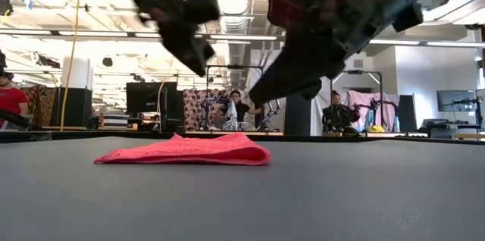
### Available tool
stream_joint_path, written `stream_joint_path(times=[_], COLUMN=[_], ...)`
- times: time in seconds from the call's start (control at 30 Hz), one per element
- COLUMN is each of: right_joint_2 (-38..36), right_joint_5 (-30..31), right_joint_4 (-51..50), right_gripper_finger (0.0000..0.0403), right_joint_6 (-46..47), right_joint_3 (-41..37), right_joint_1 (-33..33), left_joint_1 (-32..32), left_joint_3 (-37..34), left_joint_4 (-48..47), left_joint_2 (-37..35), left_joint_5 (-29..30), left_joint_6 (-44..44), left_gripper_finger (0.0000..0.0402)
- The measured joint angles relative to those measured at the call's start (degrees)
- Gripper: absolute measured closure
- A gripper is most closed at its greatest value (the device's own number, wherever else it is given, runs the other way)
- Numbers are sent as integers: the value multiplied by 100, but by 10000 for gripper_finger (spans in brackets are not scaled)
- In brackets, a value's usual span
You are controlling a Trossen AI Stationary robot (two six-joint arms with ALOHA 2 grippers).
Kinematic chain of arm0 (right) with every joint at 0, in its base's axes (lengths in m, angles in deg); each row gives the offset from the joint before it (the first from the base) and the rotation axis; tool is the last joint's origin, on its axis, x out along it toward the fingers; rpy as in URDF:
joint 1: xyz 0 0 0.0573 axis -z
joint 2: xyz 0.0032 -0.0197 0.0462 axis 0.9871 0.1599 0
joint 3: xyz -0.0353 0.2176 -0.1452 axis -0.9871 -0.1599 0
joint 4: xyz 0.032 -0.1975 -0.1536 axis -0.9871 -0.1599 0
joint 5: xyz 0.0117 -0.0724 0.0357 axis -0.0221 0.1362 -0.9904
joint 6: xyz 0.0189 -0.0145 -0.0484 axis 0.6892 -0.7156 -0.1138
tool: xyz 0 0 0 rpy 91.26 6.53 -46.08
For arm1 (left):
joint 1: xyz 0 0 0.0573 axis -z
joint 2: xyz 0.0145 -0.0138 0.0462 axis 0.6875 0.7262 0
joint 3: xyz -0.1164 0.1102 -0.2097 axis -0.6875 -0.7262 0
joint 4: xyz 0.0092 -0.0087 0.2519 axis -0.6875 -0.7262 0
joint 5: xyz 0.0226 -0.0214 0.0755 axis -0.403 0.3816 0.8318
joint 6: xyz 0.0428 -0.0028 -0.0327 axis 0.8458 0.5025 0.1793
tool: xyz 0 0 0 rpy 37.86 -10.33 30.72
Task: Roll towel
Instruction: Roll the red microfiber cloth
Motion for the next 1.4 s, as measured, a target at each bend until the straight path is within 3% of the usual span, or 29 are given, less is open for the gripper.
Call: stream_joint_path(times=[0.2, 0.4, 0.63, 0.9, 1.1, 1.4], right_joint_2=[68, 86, 207, 464, 668, 740], right_joint_5=[-54, 102, 296, 269, 135, 92], right_joint_4=[21, -169, -287, 113, 203, 292], right_gripper_finger=[320, 274, 226, 226, 230, 230], right_joint_6=[-1198, -1429, -1854, -2373, -2513, -2636], right_joint_3=[0, 0, -7, 0, -7, 0], right_joint_1=[-411, -405, -197, -50, 17, 50], left_joint_1=[1144, 2043, 2426, 2575, 2894, 3003], left_joint_3=[-2221, -3407, -3504, -3481, -3155, -2835], left_joint_4=[2061, 3277, 3559, 4146, 4291, 4251], left_joint_2=[-1564, -1922, -1688, -808, -103, 597], left_joint_5=[665, 1138, 1199, 759, 931, 983], left_joint_6=[-417, -829, -766, -106, 518, 576], left_gripper_finger=[401, 396, 333, 247, 237, 237])
